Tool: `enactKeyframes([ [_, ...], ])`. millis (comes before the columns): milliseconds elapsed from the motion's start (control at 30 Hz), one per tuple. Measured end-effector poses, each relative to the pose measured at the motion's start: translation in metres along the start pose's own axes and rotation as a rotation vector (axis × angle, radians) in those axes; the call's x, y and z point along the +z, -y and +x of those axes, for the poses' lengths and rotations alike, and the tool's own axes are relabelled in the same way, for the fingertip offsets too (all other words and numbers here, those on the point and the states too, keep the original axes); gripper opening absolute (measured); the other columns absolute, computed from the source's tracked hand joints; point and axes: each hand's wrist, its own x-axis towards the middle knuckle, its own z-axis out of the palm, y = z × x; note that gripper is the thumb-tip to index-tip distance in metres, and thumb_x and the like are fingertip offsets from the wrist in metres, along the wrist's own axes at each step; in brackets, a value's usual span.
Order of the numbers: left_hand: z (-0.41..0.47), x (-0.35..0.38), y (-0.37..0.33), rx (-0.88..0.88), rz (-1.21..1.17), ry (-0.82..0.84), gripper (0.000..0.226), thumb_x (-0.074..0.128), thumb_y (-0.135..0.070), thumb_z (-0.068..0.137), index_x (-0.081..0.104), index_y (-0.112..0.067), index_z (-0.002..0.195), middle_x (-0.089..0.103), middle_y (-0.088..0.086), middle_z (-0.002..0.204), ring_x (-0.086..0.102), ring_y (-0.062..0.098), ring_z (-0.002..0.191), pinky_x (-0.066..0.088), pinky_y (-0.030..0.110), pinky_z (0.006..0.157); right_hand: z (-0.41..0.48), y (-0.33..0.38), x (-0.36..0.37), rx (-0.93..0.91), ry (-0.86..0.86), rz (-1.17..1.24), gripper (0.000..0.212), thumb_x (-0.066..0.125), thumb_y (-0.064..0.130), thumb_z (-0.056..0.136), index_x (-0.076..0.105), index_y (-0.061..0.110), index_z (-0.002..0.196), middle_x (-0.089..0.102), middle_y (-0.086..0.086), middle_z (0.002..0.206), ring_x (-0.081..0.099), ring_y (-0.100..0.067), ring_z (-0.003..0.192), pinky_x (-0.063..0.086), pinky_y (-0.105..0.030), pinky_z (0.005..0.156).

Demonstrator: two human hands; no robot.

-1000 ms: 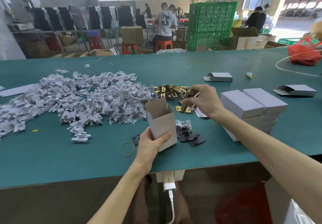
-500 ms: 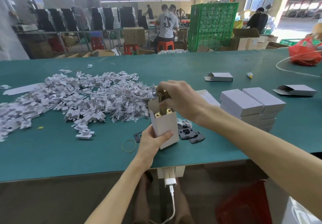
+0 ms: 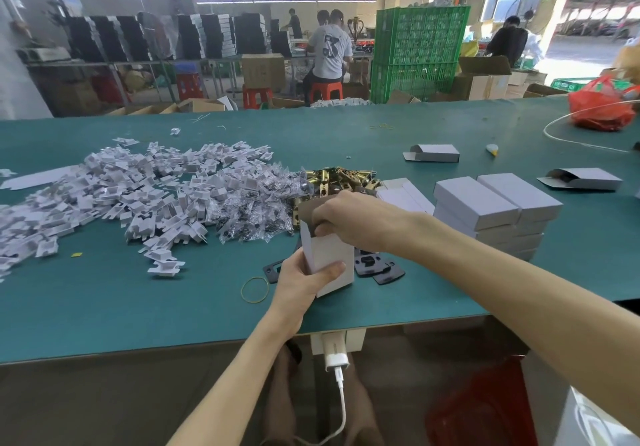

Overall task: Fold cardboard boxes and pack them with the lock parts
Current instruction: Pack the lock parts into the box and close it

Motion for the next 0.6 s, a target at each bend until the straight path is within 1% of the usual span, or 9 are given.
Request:
enactKeyframes([
  [67, 0.0, 0.0, 0.0, 0.0, -0.003, -0.003, 0.037, 0.086, -0.013, 0.083, 0.071, -0.014, 0.116, 0.079, 0.002, 0.107, 0.073, 0.017, 0.1, 0.058, 0.025, 0.08, 0.0, 0.0, 0.0, -0.019, 0.019, -0.029, 0.02, 0.052, 0.02, 0.105, 0.07, 0.015, 0.113, 0.069, -0.004, 0.104, 0.065, -0.026, 0.091, 0.054, -0.04, 0.077],
  [133, 0.0, 0.0, 0.0, 0.004, -0.023, -0.012, 0.04, 0.086, -0.016, 0.081, 0.071, -0.013, 0.117, 0.079, 0.004, 0.109, 0.074, 0.019, 0.102, 0.06, 0.029, 0.083, -0.002, 0.0, -0.003, -0.024, 0.005, -0.016, 0.022, 0.051, 0.025, 0.105, 0.071, 0.015, 0.11, 0.069, -0.003, 0.098, 0.065, -0.027, 0.089, 0.054, -0.04, 0.075],
  [233, -0.001, 0.001, -0.001, -0.012, -0.065, -0.041, 0.044, 0.086, -0.022, 0.078, 0.07, -0.011, 0.117, 0.079, 0.005, 0.108, 0.075, 0.022, 0.101, 0.06, 0.029, 0.08, -0.005, -0.005, -0.01, -0.028, -0.116, 0.055, 0.021, 0.053, 0.025, 0.103, 0.072, 0.016, 0.105, 0.071, -0.001, 0.096, 0.065, -0.024, 0.085, 0.053, -0.038, 0.075],
  [267, 0.0, 0.0, 0.0, -0.018, -0.072, -0.057, 0.04, 0.086, -0.02, 0.081, 0.07, -0.011, 0.116, 0.079, 0.005, 0.107, 0.075, 0.021, 0.1, 0.06, 0.028, 0.079, -0.006, -0.009, -0.013, -0.017, -0.177, 0.087, 0.018, 0.055, 0.024, 0.102, 0.071, 0.016, 0.103, 0.071, -0.001, 0.096, 0.064, -0.023, 0.086, 0.053, -0.033, 0.076],
  [333, 0.001, -0.001, 0.001, -0.022, -0.079, -0.092, 0.034, 0.084, -0.016, 0.085, 0.07, -0.011, 0.115, 0.079, 0.004, 0.107, 0.075, 0.02, 0.099, 0.061, 0.028, 0.079, -0.011, -0.02, -0.015, 0.044, -0.304, 0.17, 0.012, 0.059, 0.023, 0.1, 0.069, 0.017, 0.102, 0.071, 0.001, 0.097, 0.063, -0.02, 0.086, 0.048, -0.017, 0.069],
  [367, 0.001, -0.001, 0.001, -0.024, -0.084, -0.107, 0.034, 0.084, -0.016, 0.085, 0.07, -0.011, 0.116, 0.079, 0.004, 0.107, 0.075, 0.02, 0.099, 0.061, 0.029, 0.081, -0.014, -0.025, -0.014, 0.083, -0.352, 0.209, 0.01, 0.062, 0.023, 0.099, 0.067, 0.016, 0.102, 0.07, 0.001, 0.097, 0.063, -0.02, 0.085, 0.047, -0.018, 0.068],
  [433, 0.002, -0.001, 0.001, -0.026, -0.091, -0.122, 0.035, 0.084, -0.017, 0.084, 0.07, -0.011, 0.116, 0.079, 0.003, 0.108, 0.075, 0.02, 0.1, 0.061, 0.031, 0.084, -0.021, -0.037, -0.003, 0.164, -0.378, 0.25, 0.011, 0.066, 0.021, 0.097, 0.061, 0.012, 0.1, 0.066, -0.001, 0.094, 0.061, -0.022, 0.083, 0.048, -0.03, 0.071],
  [500, 0.003, -0.001, 0.001, -0.024, -0.085, -0.122, 0.037, 0.085, -0.018, 0.083, 0.071, -0.011, 0.117, 0.079, 0.003, 0.108, 0.075, 0.02, 0.101, 0.061, 0.033, 0.086, -0.029, -0.047, 0.014, 0.249, -0.271, 0.247, 0.019, 0.07, 0.026, 0.094, 0.059, 0.012, 0.099, 0.062, -0.001, 0.094, 0.058, -0.022, 0.085, 0.046, -0.032, 0.073],
  [600, 0.004, -0.002, 0.002, -0.016, -0.097, -0.121, 0.038, 0.085, -0.018, 0.082, 0.071, -0.011, 0.116, 0.08, 0.003, 0.108, 0.075, 0.02, 0.101, 0.061, 0.032, 0.085, -0.04, -0.052, 0.046, 0.291, 0.022, 0.179, 0.036, 0.075, 0.04, 0.089, 0.062, 0.013, 0.109, 0.058, -0.002, 0.108, 0.054, -0.02, 0.099, 0.046, -0.033, 0.085],
])
